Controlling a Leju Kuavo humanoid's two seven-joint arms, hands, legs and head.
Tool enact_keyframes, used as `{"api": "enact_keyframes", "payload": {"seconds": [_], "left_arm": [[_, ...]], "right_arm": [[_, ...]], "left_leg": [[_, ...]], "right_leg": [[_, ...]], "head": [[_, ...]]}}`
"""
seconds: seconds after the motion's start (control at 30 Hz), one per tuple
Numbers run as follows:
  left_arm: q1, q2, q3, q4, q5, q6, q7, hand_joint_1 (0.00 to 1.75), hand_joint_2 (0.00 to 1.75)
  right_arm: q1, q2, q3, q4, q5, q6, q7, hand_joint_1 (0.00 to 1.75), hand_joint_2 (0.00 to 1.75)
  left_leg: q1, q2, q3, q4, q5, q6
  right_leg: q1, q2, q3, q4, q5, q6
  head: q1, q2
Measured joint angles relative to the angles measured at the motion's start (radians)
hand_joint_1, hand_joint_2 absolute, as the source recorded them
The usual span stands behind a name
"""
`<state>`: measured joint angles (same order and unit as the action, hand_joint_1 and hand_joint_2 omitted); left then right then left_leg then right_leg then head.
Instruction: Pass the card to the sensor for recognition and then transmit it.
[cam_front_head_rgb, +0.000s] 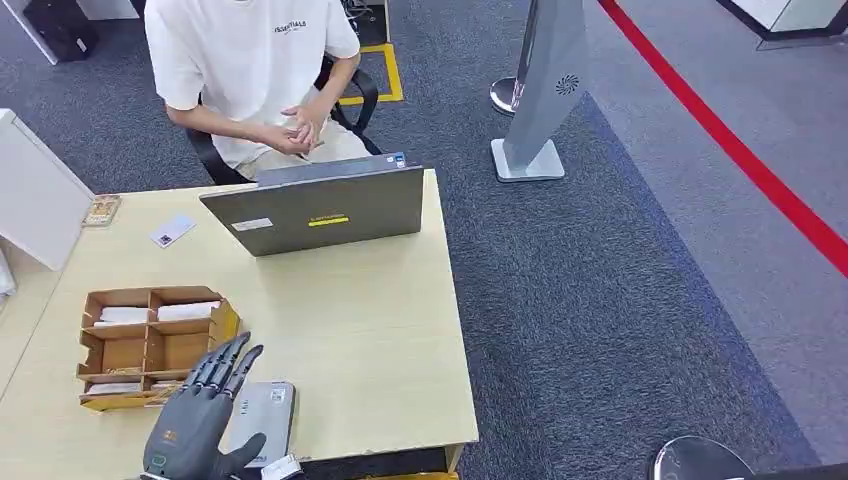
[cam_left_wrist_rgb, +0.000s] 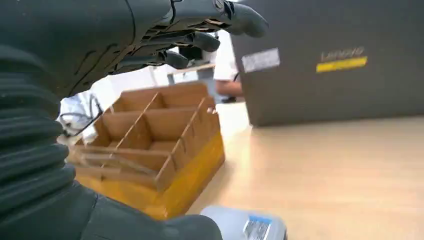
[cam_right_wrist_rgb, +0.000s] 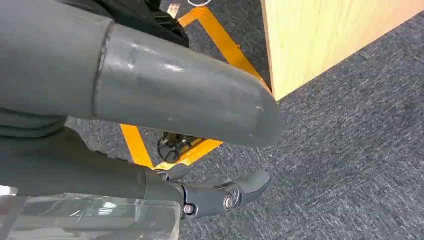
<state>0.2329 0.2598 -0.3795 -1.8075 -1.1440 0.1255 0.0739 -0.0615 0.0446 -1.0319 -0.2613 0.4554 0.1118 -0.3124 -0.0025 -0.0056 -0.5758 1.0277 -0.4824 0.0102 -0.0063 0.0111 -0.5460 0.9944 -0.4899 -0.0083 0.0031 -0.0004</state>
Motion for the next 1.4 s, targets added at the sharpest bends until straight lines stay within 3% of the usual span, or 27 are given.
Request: {"api": "enact_keyframes", "payload": {"seconds": [0.17,0.33,0.47,0.7,1.13,1.17,1.23,1.4], "left_arm": [[0.031,-0.017,-0.008,0.023,-0.065,0.065,0.090,0.00,1.75],[0.044,-0.027,-0.013,0.036,-0.082,0.074,0.107,0.00,1.75],[0.052,-0.039,-0.013,0.042,-0.135,0.131,0.158,0.00,1.75],[0.079,-0.076,0.014,0.043,-0.169,0.205,0.166,0.00,1.75],[0.095,-0.109,0.050,0.043,-0.199,0.222,0.166,0.00,1.75],[0.101,-0.123,0.074,0.043,-0.209,0.223,0.168,0.00,1.75],[0.113,-0.160,0.157,0.048,-0.219,0.244,0.169,0.00,1.75],[0.139,-0.204,0.261,0.057,-0.227,0.277,0.143,0.00,1.75]], "right_arm": [[0.000,0.000,-0.006,0.000,0.006,-0.001,0.002,0.00,0.00],[0.000,0.000,-0.006,0.000,0.011,0.001,0.003,0.00,0.00],[0.000,0.000,-0.006,0.000,0.026,0.001,0.009,0.00,0.00],[-0.001,0.002,-0.007,0.000,0.046,0.000,0.012,0.00,0.00],[-0.001,0.002,-0.013,0.000,0.057,0.000,0.013,0.00,0.00],[-0.001,0.002,-0.019,-0.001,0.061,0.001,0.013,0.00,1.75],[-0.001,0.002,-0.025,-0.003,0.072,0.005,0.013,0.00,1.75],[-0.001,0.002,-0.031,-0.005,0.075,0.003,0.014,0.00,1.75]], "left_leg": [[0.000,0.000,0.000,0.000,0.000,0.000],[0.000,0.000,0.000,0.000,0.000,0.000],[0.000,0.000,0.000,0.000,0.000,0.000],[0.000,-0.001,0.000,0.000,0.000,0.000],[0.000,0.000,0.000,0.000,0.000,0.000],[0.000,-0.001,0.000,0.000,0.000,0.000],[0.000,-0.001,0.000,0.000,0.000,0.000],[0.000,0.000,0.000,0.000,0.000,0.000]], "right_leg": [[0.000,0.000,0.000,0.000,0.000,0.000],[0.000,0.000,0.000,0.000,0.000,0.000],[0.000,0.000,0.000,0.000,0.000,0.000],[0.000,-0.001,0.000,0.000,0.000,0.000],[0.000,-0.001,0.000,0.000,0.000,0.000],[0.000,-0.001,0.000,0.000,0.000,0.000],[0.000,-0.001,0.000,0.000,0.000,0.000],[0.000,-0.001,0.000,0.000,0.000,0.000]], "head": [[0.000,0.000],[0.000,0.000],[0.000,0.000],[0.000,0.000],[0.000,0.000],[0.000,0.000],[0.000,0.000],[0.000,0.000]]}}
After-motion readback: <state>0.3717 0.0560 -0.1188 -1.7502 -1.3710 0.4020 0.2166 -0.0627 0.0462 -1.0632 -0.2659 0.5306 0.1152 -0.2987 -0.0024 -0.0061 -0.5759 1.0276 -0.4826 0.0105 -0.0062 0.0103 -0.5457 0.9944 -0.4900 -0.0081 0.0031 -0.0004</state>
